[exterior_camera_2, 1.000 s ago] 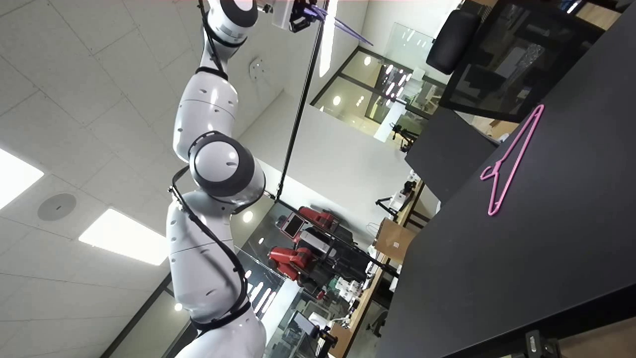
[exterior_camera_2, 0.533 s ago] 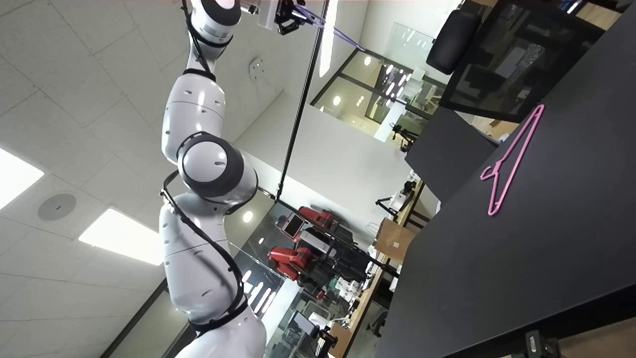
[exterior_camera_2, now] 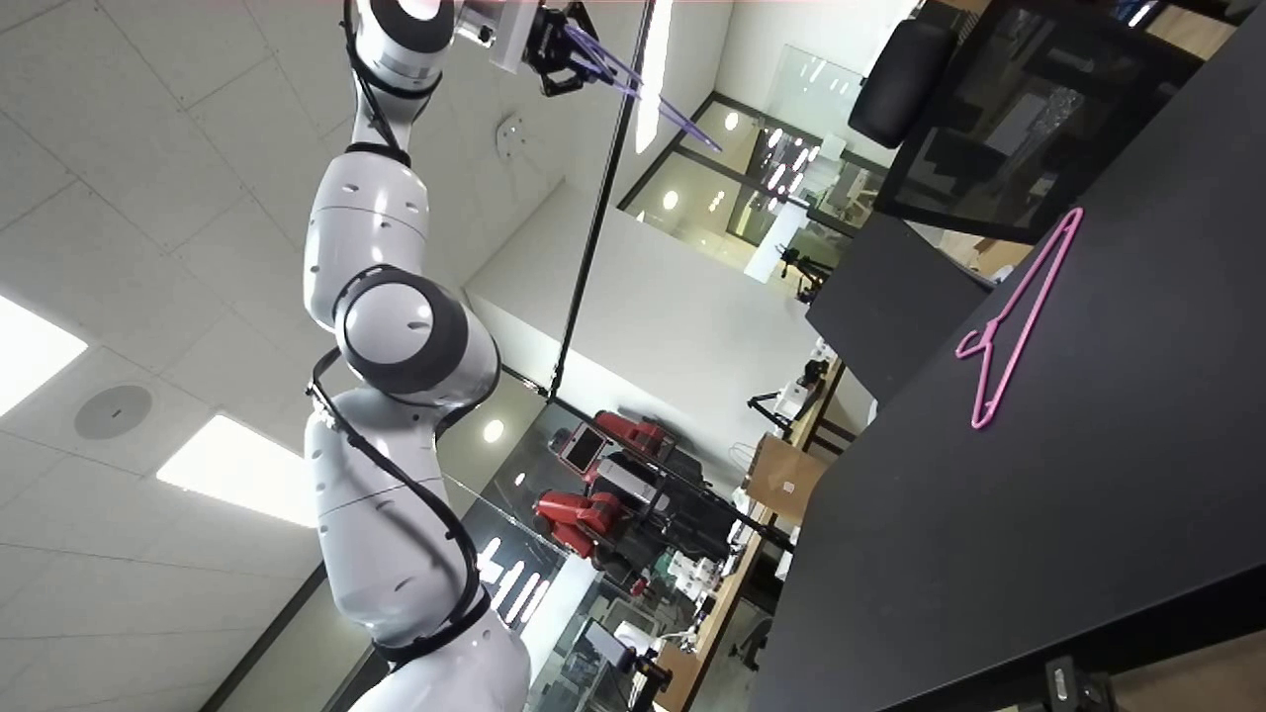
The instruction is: Remove the plastic hanger from the metallic object and put it on the table
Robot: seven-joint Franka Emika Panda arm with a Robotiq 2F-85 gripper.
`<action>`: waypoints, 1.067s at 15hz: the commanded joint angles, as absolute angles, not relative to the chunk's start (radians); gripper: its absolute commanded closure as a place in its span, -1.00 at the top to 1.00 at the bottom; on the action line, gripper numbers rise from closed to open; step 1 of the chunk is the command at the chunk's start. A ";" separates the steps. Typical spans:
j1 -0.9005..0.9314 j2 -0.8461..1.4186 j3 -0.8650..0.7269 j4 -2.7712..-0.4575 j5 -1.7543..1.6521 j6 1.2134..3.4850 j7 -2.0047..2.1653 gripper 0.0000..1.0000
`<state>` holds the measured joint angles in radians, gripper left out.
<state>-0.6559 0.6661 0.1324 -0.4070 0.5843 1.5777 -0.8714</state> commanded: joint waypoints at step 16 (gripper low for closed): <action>-0.432 0.810 0.161 -0.299 0.402 1.129 -1.057 -0.96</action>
<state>-0.4828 0.7422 0.1440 -0.3929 0.4449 1.2161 -1.0305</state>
